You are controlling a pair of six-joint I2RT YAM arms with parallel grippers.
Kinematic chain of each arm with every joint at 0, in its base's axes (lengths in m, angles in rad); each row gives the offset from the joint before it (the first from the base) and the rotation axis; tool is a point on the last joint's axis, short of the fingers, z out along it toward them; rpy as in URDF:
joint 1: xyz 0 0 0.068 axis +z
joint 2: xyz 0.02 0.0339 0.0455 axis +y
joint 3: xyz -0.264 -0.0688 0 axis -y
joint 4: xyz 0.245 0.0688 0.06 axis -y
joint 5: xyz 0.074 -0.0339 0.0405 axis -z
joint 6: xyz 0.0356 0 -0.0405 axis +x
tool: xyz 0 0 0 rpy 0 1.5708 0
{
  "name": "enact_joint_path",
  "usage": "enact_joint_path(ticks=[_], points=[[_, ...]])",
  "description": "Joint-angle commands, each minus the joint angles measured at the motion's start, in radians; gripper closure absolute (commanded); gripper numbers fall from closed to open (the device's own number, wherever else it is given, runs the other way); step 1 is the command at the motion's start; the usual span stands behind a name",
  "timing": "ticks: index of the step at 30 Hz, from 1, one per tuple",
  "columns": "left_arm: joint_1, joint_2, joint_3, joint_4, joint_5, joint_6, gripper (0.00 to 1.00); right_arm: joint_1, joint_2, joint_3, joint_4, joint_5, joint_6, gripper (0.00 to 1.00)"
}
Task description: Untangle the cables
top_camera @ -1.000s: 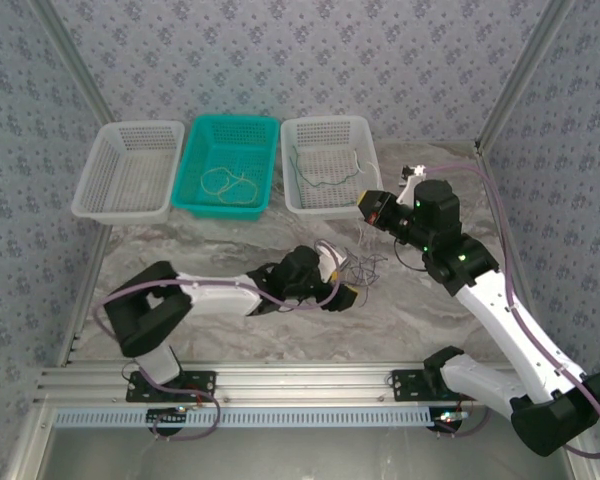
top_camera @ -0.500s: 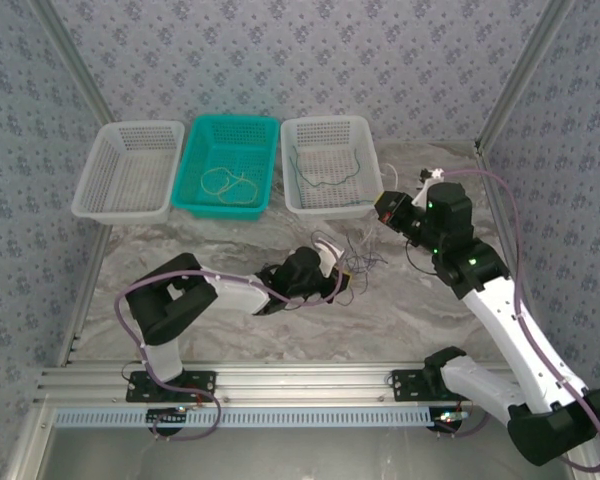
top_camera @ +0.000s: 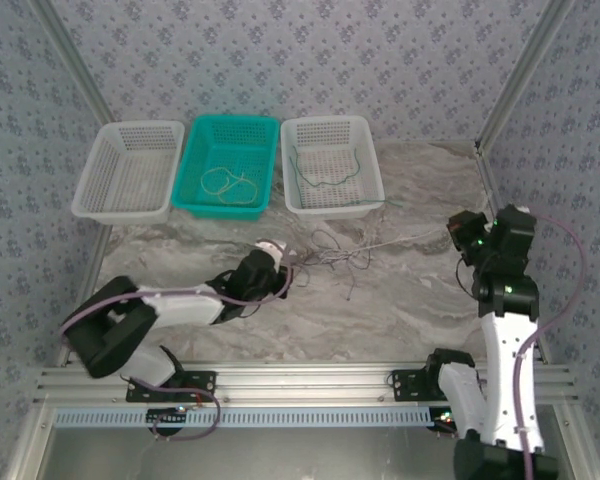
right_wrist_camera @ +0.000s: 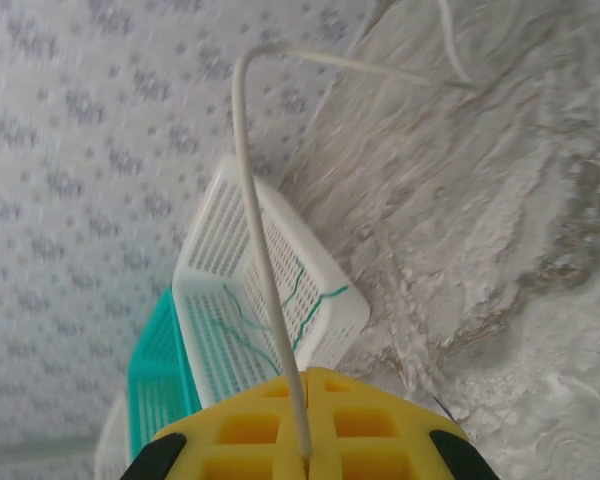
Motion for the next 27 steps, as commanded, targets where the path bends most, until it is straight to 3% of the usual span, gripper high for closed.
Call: enact_joint_path(ticks=[1, 5, 12, 16, 20, 22, 24, 27], points=[[0.055, -0.135, -0.054, -0.221, -0.163, -0.027, 1.00, -0.119, -0.019, -0.046, -0.025, -0.119, 0.084, 1.00], [0.212, -0.273, -0.109, -0.339, -0.140, -0.059, 1.00, -0.220, -0.019, -0.099, 0.005, -0.178, 0.141, 1.00], [0.394, -0.361, -0.115, -0.468, -0.135, -0.071, 1.00, -0.305, -0.018, -0.099, 0.010, -0.205, 0.152, 1.00], [0.428, -0.365, -0.112, -0.450, -0.069, -0.083, 1.00, -0.307, -0.021, -0.091, 0.011, -0.213, 0.148, 1.00], [0.421, -0.358, -0.107, -0.353, 0.140, -0.050, 0.98, -0.241, -0.035, -0.105, 0.083, -0.229, 0.134, 1.00], [0.385, -0.374, -0.098, -0.328, 0.179, -0.038, 0.85, -0.154, -0.034, -0.115, 0.126, -0.223, 0.122, 1.00], [0.338, -0.406, -0.075, -0.331, 0.177, -0.011, 0.63, -0.039, -0.027, -0.100, 0.149, -0.182, 0.077, 1.00], [0.281, -0.469, -0.031, -0.360, 0.166, 0.018, 0.41, 0.132, -0.007, -0.040, 0.158, -0.104, -0.009, 1.00]])
